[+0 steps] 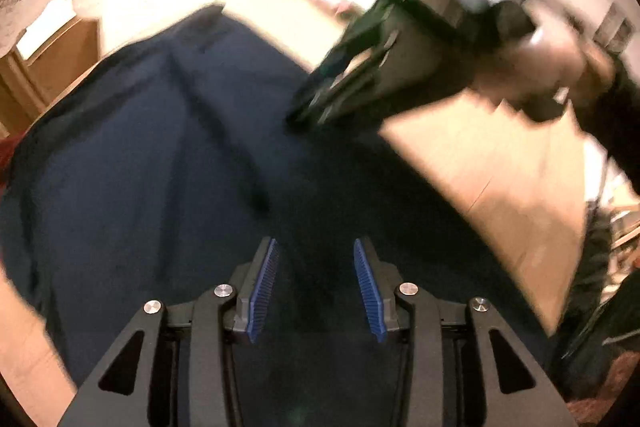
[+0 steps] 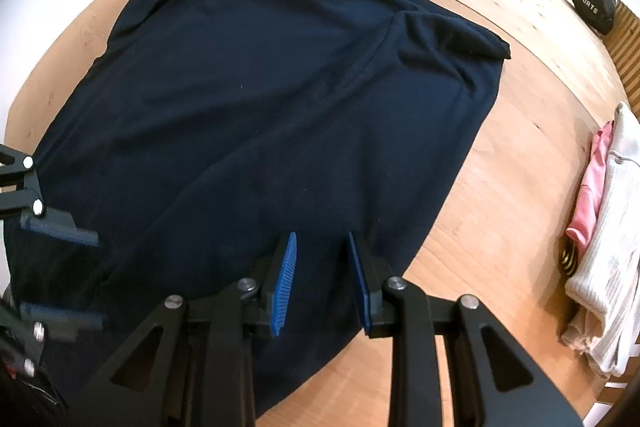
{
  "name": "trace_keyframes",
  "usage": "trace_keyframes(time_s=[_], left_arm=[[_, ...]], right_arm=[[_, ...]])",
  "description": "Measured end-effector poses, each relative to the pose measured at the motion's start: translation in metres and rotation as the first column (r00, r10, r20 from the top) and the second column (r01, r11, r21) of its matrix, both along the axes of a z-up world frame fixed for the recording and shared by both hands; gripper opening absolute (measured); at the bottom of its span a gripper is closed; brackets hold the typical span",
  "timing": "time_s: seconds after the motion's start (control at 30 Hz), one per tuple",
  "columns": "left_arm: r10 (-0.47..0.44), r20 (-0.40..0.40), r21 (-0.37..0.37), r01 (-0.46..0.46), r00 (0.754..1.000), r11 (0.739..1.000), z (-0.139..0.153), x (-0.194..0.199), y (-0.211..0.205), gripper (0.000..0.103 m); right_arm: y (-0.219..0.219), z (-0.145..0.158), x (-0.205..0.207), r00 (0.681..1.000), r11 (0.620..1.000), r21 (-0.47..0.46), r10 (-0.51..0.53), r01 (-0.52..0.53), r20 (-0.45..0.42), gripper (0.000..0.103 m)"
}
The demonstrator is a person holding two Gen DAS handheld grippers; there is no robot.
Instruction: Fold clothes
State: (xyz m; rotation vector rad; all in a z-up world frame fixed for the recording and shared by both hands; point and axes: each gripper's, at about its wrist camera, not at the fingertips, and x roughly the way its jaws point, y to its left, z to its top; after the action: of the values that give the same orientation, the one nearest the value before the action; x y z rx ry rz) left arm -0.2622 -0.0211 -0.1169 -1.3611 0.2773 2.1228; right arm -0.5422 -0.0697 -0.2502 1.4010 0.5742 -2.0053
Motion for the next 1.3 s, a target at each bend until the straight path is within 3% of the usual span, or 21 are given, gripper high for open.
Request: trace_keyframes(time_s=[0.03,0.17,0.27,0.33,0.4,0.53,0.6,0.7,0.73,0.87,0.97,1.1,1.23,1.3], left_arm=[[-0.009,0.005,0.008,0.009,1.000,1.000,-0.002,-0.003,0.004,0.044],[0.033,0.045,-0.105,-0.028,0.998,0.994,-0.026,-0.018,0.002,0.043],[0.044,0.062,-0.108,-0.037,0.997,0.993,-0.034,-0.022,-0.005,0.042],[0.036,0.051,-0.116,-0.030,0.998,0.993,-0.036,-0.021,-0.008,0.035],[0.044,0.056,-0.099,-0.038,0.997,0.994,-0.037,-0.021,-0.015,0.017],[0.067,0.058,-0.080,-0.062,0.996,0.995,-0.039,-0.017,-0.033,0.013],[0.090,0.042,-0.100,-0.085,0.995,0.991,-0.038,-0.013,-0.041,0.016],[0.128,-0.026,-0.213,-0.130,0.991,0.968,-0.031,-0.004,-0.052,0.016],[0.130,-0.044,-0.218,-0.136,0.991,0.966,-0.026,-0.004,-0.053,0.019],[0.081,-0.101,-0.075,-0.089,0.992,0.993,0.003,-0.006,-0.038,0.040],[0.030,-0.101,-0.029,-0.033,0.994,0.999,0.001,-0.008,-0.022,0.042],[0.043,-0.053,-0.048,-0.045,0.998,0.998,-0.021,-0.010,-0.015,0.042],[0.096,-0.034,-0.083,-0.098,0.995,0.992,-0.034,-0.010,-0.040,0.043],[0.132,-0.050,-0.111,-0.137,0.990,0.984,-0.035,-0.005,-0.057,0.048]], right_arm=[[0.000,0.000,0.000,1.000,1.000,0.001,0.002,-0.002,0.000,0.027],[-0.009,-0.001,-0.010,1.000,1.000,0.000,0.009,-0.009,-0.002,0.027],[-0.010,-0.004,-0.008,1.000,1.000,-0.006,0.011,-0.011,-0.009,0.027],[-0.011,-0.006,-0.006,1.000,1.000,-0.008,0.013,-0.013,-0.012,0.027],[0.006,-0.002,-0.011,1.000,1.000,-0.009,0.013,-0.013,-0.012,0.027],[0.027,0.008,-0.005,1.000,1.000,-0.016,0.018,-0.019,-0.020,0.027],[0.035,0.011,0.001,1.000,1.000,-0.019,0.020,-0.020,-0.021,0.027],[0.035,0.011,0.001,1.000,1.000,-0.015,0.020,-0.021,-0.015,0.027],[0.036,0.012,0.000,1.000,1.000,-0.017,0.017,-0.018,-0.007,0.027],[0.058,0.027,-0.019,0.996,0.989,-0.127,-0.060,0.068,0.068,0.027],[0.081,0.039,-0.041,0.984,0.960,-0.221,-0.159,0.173,0.081,0.027],[0.084,0.039,-0.058,0.977,0.938,-0.286,-0.165,0.197,0.134,0.027],[0.068,0.026,-0.059,0.987,0.978,-0.149,-0.134,0.147,0.091,0.027],[0.067,0.028,-0.062,0.988,0.987,-0.084,-0.128,0.135,0.080,0.027]])
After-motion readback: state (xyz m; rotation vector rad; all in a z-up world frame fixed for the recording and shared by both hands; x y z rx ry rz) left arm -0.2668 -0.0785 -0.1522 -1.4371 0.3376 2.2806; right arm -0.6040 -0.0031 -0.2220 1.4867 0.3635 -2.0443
